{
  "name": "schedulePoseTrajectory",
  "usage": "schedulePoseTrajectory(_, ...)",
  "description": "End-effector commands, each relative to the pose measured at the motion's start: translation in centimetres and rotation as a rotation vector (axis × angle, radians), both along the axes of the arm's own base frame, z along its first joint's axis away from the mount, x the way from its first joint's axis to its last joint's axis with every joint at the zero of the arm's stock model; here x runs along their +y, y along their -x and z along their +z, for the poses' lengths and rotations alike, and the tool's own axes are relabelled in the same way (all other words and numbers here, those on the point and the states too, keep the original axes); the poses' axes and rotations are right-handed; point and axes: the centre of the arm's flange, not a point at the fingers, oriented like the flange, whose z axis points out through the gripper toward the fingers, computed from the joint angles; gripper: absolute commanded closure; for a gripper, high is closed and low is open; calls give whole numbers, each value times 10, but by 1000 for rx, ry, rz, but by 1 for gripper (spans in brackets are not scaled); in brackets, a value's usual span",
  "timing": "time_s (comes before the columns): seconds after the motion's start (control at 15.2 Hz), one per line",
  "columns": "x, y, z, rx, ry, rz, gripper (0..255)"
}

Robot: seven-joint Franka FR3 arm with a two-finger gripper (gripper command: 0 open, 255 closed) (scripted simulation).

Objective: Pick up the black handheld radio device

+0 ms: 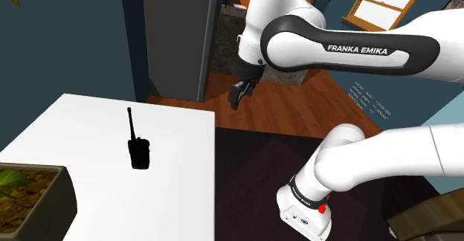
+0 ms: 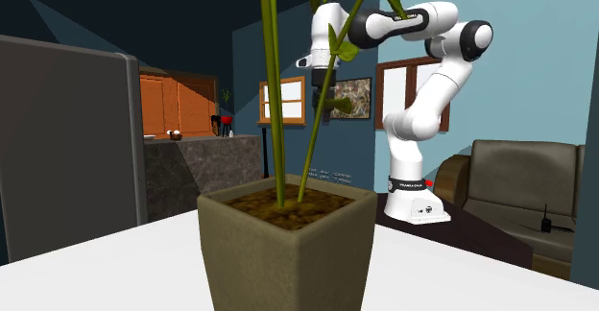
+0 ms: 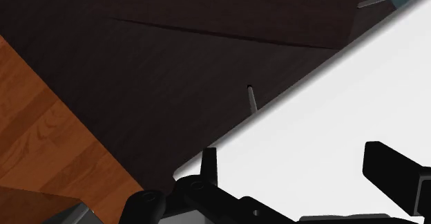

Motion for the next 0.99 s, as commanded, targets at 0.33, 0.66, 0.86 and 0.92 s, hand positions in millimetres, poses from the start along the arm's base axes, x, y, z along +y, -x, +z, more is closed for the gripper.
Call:
schedulePoseTrajectory(0.33, 72, -17, -39, -110, -35, 33, 0)
schedulePoseTrajectory(0.66, 125, -29, -64, -187, -59, 57, 0)
schedulePoseTrajectory(0.86, 157, -36, -78, -232, -74, 71, 0)
schedulePoseTrajectory(0.92, 168, -39, -83, -248, -79, 76, 0)
